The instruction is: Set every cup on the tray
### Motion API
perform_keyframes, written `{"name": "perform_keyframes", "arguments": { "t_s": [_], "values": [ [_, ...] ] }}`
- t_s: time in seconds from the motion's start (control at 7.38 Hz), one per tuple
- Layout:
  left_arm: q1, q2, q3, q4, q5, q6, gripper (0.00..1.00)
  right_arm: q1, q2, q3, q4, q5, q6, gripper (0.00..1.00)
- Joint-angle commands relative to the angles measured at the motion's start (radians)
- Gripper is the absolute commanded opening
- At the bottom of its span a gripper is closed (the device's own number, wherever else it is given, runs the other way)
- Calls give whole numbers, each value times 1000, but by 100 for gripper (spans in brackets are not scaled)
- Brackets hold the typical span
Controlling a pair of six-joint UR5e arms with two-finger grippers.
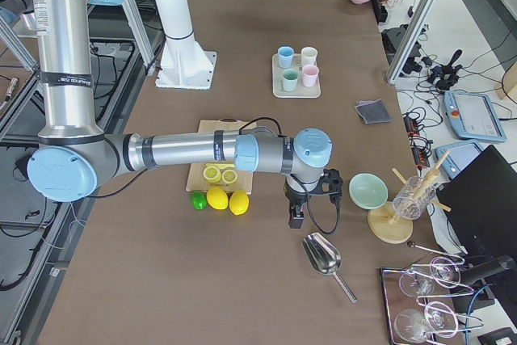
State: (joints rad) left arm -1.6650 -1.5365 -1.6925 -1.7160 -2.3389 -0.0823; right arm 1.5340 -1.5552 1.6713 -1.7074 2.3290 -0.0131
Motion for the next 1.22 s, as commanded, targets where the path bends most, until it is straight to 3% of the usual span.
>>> {"name": "perform_keyframes", "arguments": {
  "t_s": [0.0, 1.08],
  "values": [
    [1, -1, 2, -1, 6, -1, 98, 0, 0, 1, 0, 1, 1, 100],
    [1, -1, 5, -2, 4, 1, 97, 0, 1, 2, 0, 1, 12, 100]
  ]
}}
